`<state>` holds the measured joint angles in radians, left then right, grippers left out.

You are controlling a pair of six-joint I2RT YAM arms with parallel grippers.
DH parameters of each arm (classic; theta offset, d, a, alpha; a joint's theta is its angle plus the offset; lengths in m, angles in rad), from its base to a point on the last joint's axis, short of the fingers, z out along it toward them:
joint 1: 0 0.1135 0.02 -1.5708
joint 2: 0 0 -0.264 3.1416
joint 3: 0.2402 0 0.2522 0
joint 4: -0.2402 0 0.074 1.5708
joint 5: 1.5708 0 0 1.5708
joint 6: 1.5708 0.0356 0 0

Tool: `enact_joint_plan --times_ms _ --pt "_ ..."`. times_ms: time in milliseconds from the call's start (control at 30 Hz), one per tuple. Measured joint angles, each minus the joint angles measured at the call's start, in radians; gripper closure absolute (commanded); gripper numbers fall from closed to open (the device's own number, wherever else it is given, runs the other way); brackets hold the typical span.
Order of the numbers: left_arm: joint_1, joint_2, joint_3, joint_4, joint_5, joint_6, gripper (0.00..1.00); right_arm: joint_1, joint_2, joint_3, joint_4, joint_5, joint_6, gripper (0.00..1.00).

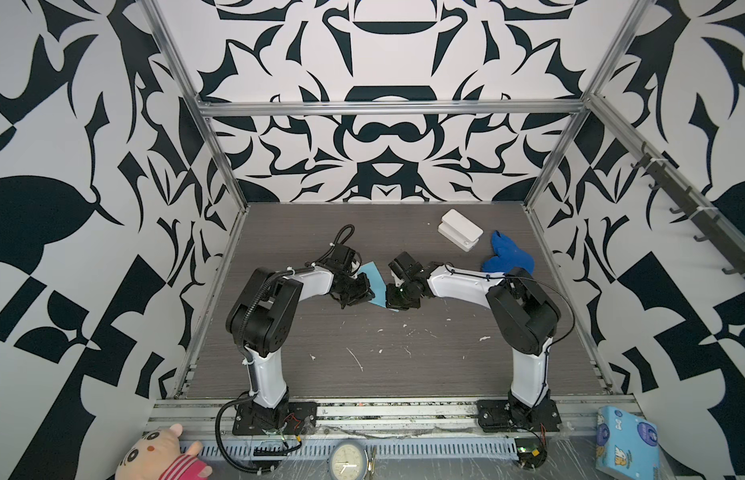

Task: Fold a paper plane with a square sheet of paper (pick it up from the middle)

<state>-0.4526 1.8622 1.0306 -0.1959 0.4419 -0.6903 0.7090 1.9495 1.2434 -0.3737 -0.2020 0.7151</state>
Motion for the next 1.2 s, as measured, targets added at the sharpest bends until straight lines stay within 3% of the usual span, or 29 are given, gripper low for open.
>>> enact_joint_plan --times_ms 533,1200 --pt "-0.002 -0.006 0.004 -0.072 -0.009 0.147 0.88 -0.002 0.013 0.027 -0.040 0.002 -0.011 1.00" --pt "0.097 -0.146 -0.094 -0.138 -0.103 0.134 0.88 -0.002 0.023 0.043 -0.061 0.005 -0.002 1.00"
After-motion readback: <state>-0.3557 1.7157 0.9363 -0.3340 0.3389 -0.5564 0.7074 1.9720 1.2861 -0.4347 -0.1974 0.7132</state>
